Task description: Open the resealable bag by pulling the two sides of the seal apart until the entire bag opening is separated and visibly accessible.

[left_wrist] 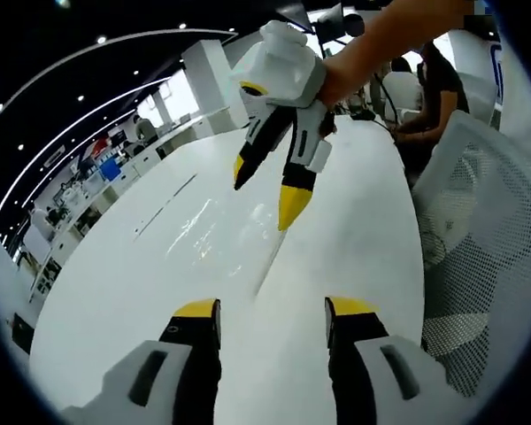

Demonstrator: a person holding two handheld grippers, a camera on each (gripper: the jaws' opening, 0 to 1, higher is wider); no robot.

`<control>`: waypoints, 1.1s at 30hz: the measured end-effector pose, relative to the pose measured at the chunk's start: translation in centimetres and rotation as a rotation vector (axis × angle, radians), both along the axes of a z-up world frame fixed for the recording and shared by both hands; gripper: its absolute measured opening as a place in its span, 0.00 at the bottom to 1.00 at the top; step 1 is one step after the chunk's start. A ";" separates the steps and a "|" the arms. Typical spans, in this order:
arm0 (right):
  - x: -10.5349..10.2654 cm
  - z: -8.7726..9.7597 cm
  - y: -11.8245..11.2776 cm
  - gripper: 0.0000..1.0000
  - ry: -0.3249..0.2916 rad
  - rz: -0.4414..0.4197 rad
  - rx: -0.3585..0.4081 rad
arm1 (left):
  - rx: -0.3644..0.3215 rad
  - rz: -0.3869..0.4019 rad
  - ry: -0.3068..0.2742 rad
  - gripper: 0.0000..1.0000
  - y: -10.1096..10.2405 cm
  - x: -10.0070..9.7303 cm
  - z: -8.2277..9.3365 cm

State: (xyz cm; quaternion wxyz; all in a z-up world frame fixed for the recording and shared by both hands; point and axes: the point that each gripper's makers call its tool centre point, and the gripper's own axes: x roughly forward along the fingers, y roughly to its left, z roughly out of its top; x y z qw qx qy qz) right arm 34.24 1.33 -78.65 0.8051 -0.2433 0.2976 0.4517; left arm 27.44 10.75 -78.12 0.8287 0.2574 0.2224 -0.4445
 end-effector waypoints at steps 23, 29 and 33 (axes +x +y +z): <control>-5.8 3.0 -3.0 1.00 -0.040 -0.224 0.201 | -0.141 0.149 0.093 0.94 2.3 -2.7 2.2; -7.6 2.4 -4.4 1.00 -0.045 -0.325 0.248 | -0.165 0.178 0.111 0.98 3.2 -4.9 1.9; -9.3 1.9 -4.7 0.99 -0.067 -0.345 0.232 | -0.145 0.178 0.059 0.99 3.5 -6.0 1.6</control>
